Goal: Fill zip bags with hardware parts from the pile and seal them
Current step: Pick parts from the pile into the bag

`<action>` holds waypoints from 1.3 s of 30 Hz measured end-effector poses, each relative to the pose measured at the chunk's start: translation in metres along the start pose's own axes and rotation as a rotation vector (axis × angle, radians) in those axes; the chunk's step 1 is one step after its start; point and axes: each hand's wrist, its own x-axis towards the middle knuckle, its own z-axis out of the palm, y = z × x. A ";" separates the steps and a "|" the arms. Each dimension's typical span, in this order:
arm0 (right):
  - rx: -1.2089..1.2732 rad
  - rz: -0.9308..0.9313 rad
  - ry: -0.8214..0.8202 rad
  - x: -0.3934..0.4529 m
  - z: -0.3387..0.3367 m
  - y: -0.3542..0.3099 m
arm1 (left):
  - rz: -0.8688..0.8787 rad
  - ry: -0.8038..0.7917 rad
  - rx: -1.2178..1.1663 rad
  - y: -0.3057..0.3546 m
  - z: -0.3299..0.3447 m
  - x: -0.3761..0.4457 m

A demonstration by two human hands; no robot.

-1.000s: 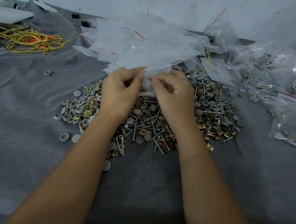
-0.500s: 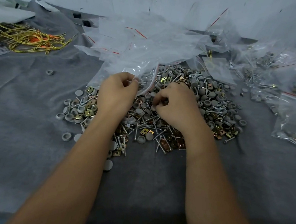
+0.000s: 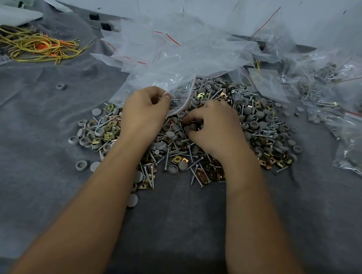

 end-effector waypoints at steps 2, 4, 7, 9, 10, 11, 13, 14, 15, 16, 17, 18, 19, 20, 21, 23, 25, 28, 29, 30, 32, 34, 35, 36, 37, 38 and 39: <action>0.008 -0.002 0.028 0.000 0.000 -0.001 | 0.004 -0.005 0.002 0.000 0.000 0.000; 0.069 0.009 0.025 0.000 -0.001 0.000 | 0.003 -0.008 -0.002 -0.001 0.001 -0.001; 0.138 0.025 0.013 -0.001 -0.002 0.000 | 0.000 -0.018 -0.009 -0.001 0.001 -0.001; 0.158 0.028 0.004 -0.001 -0.002 0.000 | 0.003 -0.028 -0.016 -0.001 0.001 -0.001; 0.172 0.028 -0.011 -0.001 -0.002 0.000 | 0.004 -0.030 -0.016 -0.001 0.001 -0.001; 0.191 0.027 -0.033 -0.001 -0.002 0.000 | 0.004 -0.031 -0.016 -0.001 0.001 -0.001; 0.225 0.027 -0.074 -0.001 -0.004 0.000 | 0.003 -0.030 -0.017 -0.001 0.001 -0.001; 0.238 0.030 -0.085 -0.001 -0.005 0.000 | 0.004 -0.028 -0.018 -0.001 0.001 0.000; 0.248 0.033 -0.087 -0.002 -0.005 0.000 | 0.005 -0.027 -0.016 -0.001 0.001 0.000; 0.254 0.034 -0.080 -0.002 -0.005 0.000 | 0.006 -0.025 -0.013 -0.001 0.001 0.000; 0.257 0.033 -0.067 -0.002 -0.005 -0.001 | 0.008 -0.022 -0.009 -0.001 0.001 0.000; 0.260 0.029 -0.045 -0.003 -0.004 -0.002 | 0.011 -0.021 -0.005 -0.001 0.001 0.000; 0.270 0.023 -0.012 -0.003 -0.003 -0.003 | 0.014 -0.021 0.000 -0.002 0.002 0.000; 0.298 0.019 0.033 -0.002 -0.002 -0.003 | 0.019 -0.020 0.005 -0.002 0.002 0.000; 0.351 0.021 0.082 -0.002 -0.002 -0.004 | 0.025 -0.020 0.009 -0.001 0.001 0.000; 0.511 0.038 0.182 -0.001 -0.002 -0.007 | 0.046 -0.021 0.005 0.000 0.002 0.000; 0.646 0.050 0.292 -0.001 -0.003 -0.009 | 0.079 -0.040 0.011 0.002 0.002 0.000; 0.734 0.065 0.383 -0.001 -0.002 -0.011 | 0.136 -0.125 0.030 0.007 0.004 -0.003; 0.727 0.066 0.388 -0.001 -0.001 -0.012 | 0.146 -0.155 0.016 0.008 0.004 -0.005; 0.700 0.068 0.386 -0.001 0.000 -0.012 | 0.150 -0.179 -0.009 0.010 0.005 -0.007; 0.609 0.063 0.375 -0.001 0.002 -0.011 | 0.153 -0.190 -0.079 0.012 0.005 -0.009; 0.494 0.050 0.373 -0.001 0.004 -0.010 | 0.174 -0.143 -0.147 0.014 0.004 -0.009; 0.443 0.044 0.376 -0.001 0.004 -0.009 | 0.189 -0.111 -0.169 0.015 0.003 -0.009; 0.401 0.038 0.379 -0.001 0.004 -0.009 | 0.200 -0.084 -0.189 0.016 0.002 -0.009; 0.357 0.030 0.378 -0.001 0.004 -0.009 | 0.204 -0.068 -0.211 0.017 0.001 -0.010; 0.308 0.025 0.372 -0.001 0.003 -0.009 | 0.203 -0.063 -0.236 0.018 0.000 -0.010; 0.264 0.022 0.364 -0.002 0.002 -0.009 | 0.198 -0.068 -0.257 0.018 -0.001 -0.010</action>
